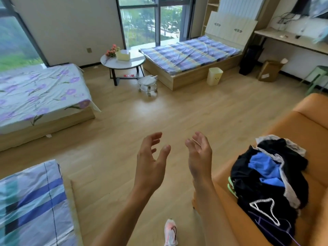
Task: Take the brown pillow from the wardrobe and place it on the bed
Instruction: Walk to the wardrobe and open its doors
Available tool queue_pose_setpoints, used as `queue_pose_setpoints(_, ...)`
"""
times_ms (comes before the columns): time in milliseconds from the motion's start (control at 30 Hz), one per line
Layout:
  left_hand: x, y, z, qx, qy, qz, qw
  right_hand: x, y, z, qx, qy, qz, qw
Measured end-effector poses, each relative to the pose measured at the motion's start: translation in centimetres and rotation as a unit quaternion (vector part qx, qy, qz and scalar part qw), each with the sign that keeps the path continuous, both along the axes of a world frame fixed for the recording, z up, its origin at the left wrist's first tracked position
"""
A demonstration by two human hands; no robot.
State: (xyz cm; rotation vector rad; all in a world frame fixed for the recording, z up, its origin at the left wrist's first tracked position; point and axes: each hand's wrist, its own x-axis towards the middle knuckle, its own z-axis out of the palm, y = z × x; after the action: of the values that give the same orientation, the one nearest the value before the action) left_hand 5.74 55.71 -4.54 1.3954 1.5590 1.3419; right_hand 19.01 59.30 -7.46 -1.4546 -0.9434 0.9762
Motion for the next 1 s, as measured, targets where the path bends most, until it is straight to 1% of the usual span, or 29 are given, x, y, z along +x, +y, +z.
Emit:
queue_pose_setpoints(133, 0.7, 7.1, 0.9, 0.009, -0.006, 0.019, 1.0, 2.2, 7.7, 1.7, 0.015, 0.002, 0.014, 1.0)
queue_pose_setpoints(267, 1.6, 12.6, 0.3, 0.004, -0.016, 0.025, 1.0, 3.3, 13.3, 2.3, 0.022, 0.011, 0.015, 1.0)
queue_pose_setpoints(433, 1.9, 19.4, -1.2, -0.009, -0.031, 0.019, 0.999, 3.0, 20.1, 1.5, 0.008, 0.003, 0.038, 0.999)
queue_pose_setpoints(533, 1.8, 25.0, -1.9, -0.009, -0.047, 0.018, 0.999, 2.8, 25.1, 0.5, -0.001, 0.0, 0.031, 1.0)
queue_pose_setpoints(767, 2.5, 42.3, -2.6, -0.017, -0.059, -0.038, 0.997, 3.0, 40.1, -0.3, -0.019, -0.015, 0.023, 0.999)
queue_pose_setpoints(1000, 6.2, 56.9, -0.5, -0.038, -0.072, -0.122, 0.989, 6.9, 52.4, 0.2, -0.031, -0.008, -0.055, 0.998)
